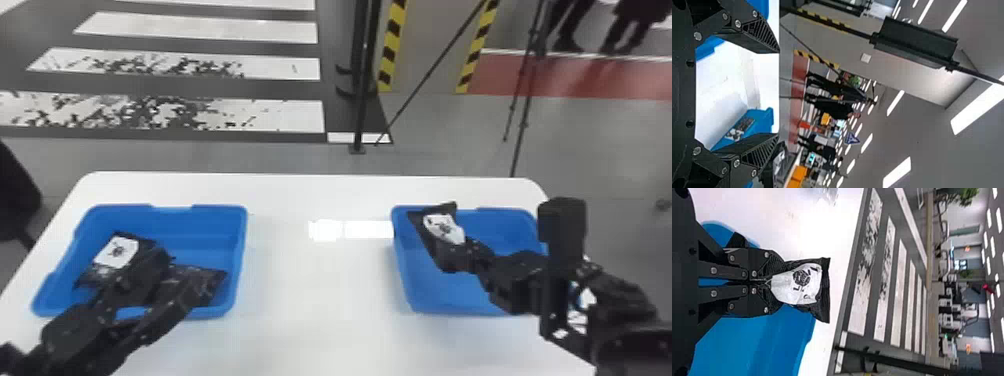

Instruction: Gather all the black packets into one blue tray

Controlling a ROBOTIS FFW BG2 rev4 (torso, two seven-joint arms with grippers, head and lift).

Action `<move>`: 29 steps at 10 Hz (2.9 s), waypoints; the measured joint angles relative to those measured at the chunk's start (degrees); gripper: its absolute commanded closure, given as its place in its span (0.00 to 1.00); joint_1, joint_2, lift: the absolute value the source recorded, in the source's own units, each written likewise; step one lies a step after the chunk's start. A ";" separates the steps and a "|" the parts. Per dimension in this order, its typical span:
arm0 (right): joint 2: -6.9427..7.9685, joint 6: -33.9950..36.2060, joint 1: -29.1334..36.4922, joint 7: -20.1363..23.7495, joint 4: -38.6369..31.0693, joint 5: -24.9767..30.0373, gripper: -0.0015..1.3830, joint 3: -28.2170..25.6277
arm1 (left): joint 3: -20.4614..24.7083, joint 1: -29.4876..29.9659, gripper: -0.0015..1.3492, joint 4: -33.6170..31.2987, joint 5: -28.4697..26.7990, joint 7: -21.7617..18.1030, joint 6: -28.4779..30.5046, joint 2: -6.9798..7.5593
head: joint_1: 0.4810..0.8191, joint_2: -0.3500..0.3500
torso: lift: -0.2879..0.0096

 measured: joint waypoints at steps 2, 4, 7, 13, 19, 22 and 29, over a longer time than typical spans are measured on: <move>-0.57 0.07 0.96 0.63 -2.54 -2.93 0.93 5.76 | -1.29 -7.18 0.26 0.36 -2.90 -1.87 10.08 0.93 | 0.63 0.52 | 0.60; -1.19 0.31 1.44 1.30 -4.76 -4.95 0.93 9.49 | -4.72 -13.22 0.26 3.47 -1.17 -1.85 14.31 1.31 | 0.63 0.56 | 0.60; -1.98 0.49 1.77 2.00 -8.49 -6.49 0.93 13.72 | -13.70 -20.94 0.26 11.20 10.10 -1.85 16.93 1.25 | 0.63 0.52 | 0.60; -2.56 0.60 1.75 2.36 -10.57 -8.04 0.93 17.43 | -22.95 -28.42 0.91 19.32 15.13 -1.27 13.27 0.77 | 0.63 0.48 | 0.60; -2.43 0.78 1.74 2.55 -11.17 -8.10 0.93 17.82 | -25.37 -28.66 0.89 21.53 14.04 -0.45 1.97 0.79 | 0.63 0.50 | 0.60; -2.34 0.50 1.69 2.54 -10.31 -9.66 0.93 17.81 | -25.45 -28.65 0.89 21.60 13.39 -0.91 -0.78 0.76 | 0.63 0.51 | 0.60; -1.83 -0.35 2.68 2.39 -6.58 -14.64 0.15 15.38 | -18.83 -27.19 0.89 21.50 10.31 -2.22 -8.34 1.33 | 0.63 0.62 | 0.60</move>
